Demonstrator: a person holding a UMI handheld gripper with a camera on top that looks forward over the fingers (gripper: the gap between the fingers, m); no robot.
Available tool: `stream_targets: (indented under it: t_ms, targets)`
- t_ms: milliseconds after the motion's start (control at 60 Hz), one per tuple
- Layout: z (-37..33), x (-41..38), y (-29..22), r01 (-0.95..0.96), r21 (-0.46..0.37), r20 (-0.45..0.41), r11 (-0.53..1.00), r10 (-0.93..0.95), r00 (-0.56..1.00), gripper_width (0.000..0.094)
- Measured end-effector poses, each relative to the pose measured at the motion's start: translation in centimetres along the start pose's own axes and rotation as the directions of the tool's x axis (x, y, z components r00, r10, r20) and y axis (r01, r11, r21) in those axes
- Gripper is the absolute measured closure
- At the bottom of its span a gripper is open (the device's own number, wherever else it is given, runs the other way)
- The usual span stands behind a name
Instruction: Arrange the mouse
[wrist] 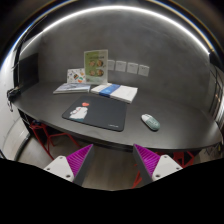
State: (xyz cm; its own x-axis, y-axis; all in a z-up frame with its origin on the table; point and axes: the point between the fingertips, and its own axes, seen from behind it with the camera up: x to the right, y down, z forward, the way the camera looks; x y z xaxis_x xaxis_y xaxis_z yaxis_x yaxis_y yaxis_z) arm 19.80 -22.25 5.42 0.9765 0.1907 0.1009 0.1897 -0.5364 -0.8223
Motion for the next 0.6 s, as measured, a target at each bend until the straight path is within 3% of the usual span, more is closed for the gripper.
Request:
stream_targets:
  t_ms: [233,417,600]
  targets:
    - [0.6,1.2,0.1,0.001,0.001,-0.087,1.000,-0.001,0.996,0.0106]
    - [4.1,7.6,1.5,-0.032,-0.047,-0.190,0.998,0.022,0.982,0.0104]
    - [10.0,13.7,1.3,-0.057,-0.043,-0.157,0.997,0.049,0.986,0.0101]
